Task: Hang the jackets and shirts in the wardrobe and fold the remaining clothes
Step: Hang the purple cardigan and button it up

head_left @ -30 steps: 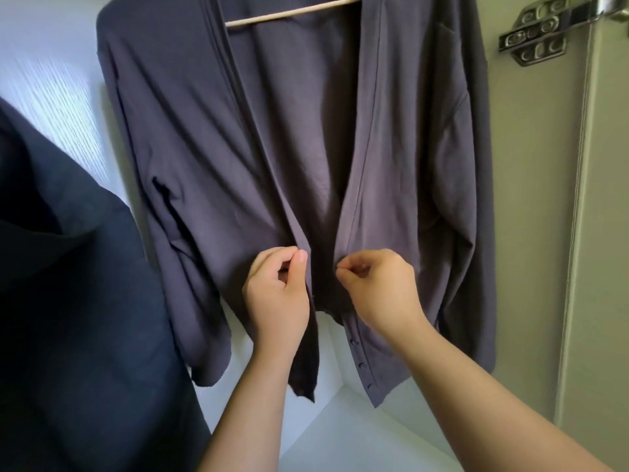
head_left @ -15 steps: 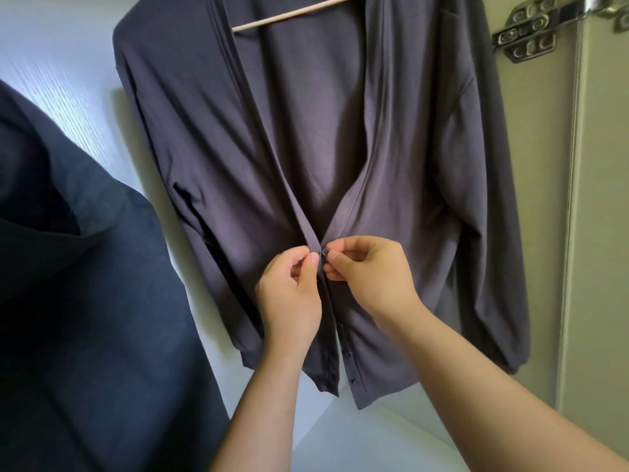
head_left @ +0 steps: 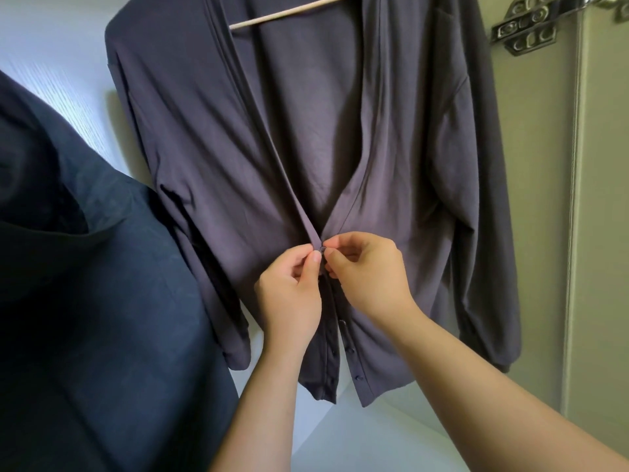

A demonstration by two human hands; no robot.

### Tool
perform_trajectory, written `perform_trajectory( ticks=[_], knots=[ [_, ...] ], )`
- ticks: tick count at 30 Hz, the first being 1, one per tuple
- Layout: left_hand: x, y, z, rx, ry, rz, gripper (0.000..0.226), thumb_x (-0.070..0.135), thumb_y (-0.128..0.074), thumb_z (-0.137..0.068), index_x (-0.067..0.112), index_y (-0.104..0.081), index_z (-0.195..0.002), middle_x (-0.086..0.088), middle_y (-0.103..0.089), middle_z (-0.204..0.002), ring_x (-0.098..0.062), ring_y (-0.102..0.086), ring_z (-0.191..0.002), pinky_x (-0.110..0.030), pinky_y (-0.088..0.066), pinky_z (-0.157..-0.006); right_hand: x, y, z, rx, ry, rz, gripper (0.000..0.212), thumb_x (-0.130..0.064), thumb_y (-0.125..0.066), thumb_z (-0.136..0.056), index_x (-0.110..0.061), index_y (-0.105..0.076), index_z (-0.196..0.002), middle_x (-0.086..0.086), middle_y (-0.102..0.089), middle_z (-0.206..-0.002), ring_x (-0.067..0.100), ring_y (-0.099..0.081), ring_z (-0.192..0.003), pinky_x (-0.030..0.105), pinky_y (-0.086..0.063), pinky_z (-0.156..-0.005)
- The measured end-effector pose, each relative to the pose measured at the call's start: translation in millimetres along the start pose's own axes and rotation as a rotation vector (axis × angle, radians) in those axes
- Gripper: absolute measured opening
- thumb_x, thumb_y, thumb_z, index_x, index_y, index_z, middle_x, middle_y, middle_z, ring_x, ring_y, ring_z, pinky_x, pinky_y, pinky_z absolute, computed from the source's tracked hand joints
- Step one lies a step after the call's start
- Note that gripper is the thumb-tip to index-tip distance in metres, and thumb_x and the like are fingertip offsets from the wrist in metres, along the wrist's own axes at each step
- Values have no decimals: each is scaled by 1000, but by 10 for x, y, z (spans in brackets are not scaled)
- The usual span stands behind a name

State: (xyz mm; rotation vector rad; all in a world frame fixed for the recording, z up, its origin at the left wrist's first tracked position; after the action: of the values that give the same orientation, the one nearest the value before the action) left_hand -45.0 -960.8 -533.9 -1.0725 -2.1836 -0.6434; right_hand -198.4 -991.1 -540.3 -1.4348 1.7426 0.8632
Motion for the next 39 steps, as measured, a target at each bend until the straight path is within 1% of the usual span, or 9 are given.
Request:
perform_trajectory(
  ticks=[4, 10, 21, 26, 29, 31, 33, 36, 39],
  knots=[
    [-15, -18, 5, -33, 11, 20, 36, 22, -68, -93, 57, -71, -85, 17, -76, -80, -5, -74, -76, -43, -63, -77, -18, -4, 17, 46, 23, 32, 12, -18, -66, -91, -26, -76, -87, -18, -72, -68, -6, -68, -66, 3, -46, -63],
    [-67, -15, -3, -23, 45, 80, 20, 11, -73, -92, 31, -75, -89, 10, -77, -79, -8, -75, -74, -38, -63, -74, -62, 23, 57, 60, 81, 20, 12, -15, -67, -90, -22, -77, -90, -13, -72, -69, -5, -69, -66, 3, -47, -62],
    [-141, -110, -76, -170, 190, 290, 20, 7, -62, -99, 18, -77, -91, -6, -78, -80, -18, -77, -76, -23, -57, -63, -113, 80, 112, 96, 150, 42, 12, -14, -71, -91, -21, -80, -95, -15, -74, -81, -6, -69, -78, 4, -49, -73],
    [-197, -72, -105, -131, 207, 250, 14, 13, -71, -93, 21, -80, -87, -6, -78, -78, -15, -73, -70, -27, -56, -65, -135, -4, 140, 24, 82, -17, 18, -18, -64, -90, -26, -79, -91, -17, -74, -71, -5, -70, -72, 5, -49, -67],
    [-214, -48, -108, -115, 190, 227, 5, 29, -75, -86, 28, -79, -84, -3, -77, -79, -14, -71, -70, -32, -56, -68, -186, -57, 132, 10, 50, 9, 19, -39, -66, -90, -30, -76, -77, -19, -71, -65, -6, -68, -70, 5, -46, -65],
    [-198, -16, -113, -76, 139, 170, 15, 41, -75, -75, 31, -79, -85, 3, -76, -87, -16, -73, -75, -33, -58, -71, -191, -41, 79, 62, 22, 73, 24, -49, -70, -86, -28, -72, -75, -20, -69, -64, -6, -66, -70, 6, -45, -62],
    [-183, 3, -109, -34, 104, 145, 19, 44, -75, -71, 33, -79, -86, 8, -74, -91, -15, -72, -77, -32, -57, -71, -195, -36, 14, 85, 3, 149, 22, -44, -71, -85, -26, -69, -72, -18, -68, -62, -2, -65, -68, 9, -43, -57],
    [-232, -64, -78, -81, 179, 194, 33, 50, -76, -71, 29, -80, -96, 2, -78, -89, -22, -75, -83, -43, -61, -79, -199, -31, -43, 66, -2, 183, 18, -34, -69, -86, -24, -68, -71, -16, -68, -60, 1, -65, -65, 15, -47, -59],
    [-253, -109, -46, -107, 187, 240, 21, 39, -77, -79, 29, -81, -97, 0, -79, -87, -20, -75, -82, -39, -60, -79, -137, 10, -63, 62, -38, 104, 14, -27, -69, -88, -24, -67, -74, -13, -69, -59, 4, -69, -66, 27, -57, -72]
  ],
)
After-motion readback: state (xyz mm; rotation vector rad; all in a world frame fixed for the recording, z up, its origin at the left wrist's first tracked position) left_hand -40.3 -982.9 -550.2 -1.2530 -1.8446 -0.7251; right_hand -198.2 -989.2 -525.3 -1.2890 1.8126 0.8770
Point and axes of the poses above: each hand's wrist, its own z-axis away from the middle knuckle, its own y-axis out of the back of the hand, x = y × z, the point moved 8 cm from there along -z, towards the middle knuckle
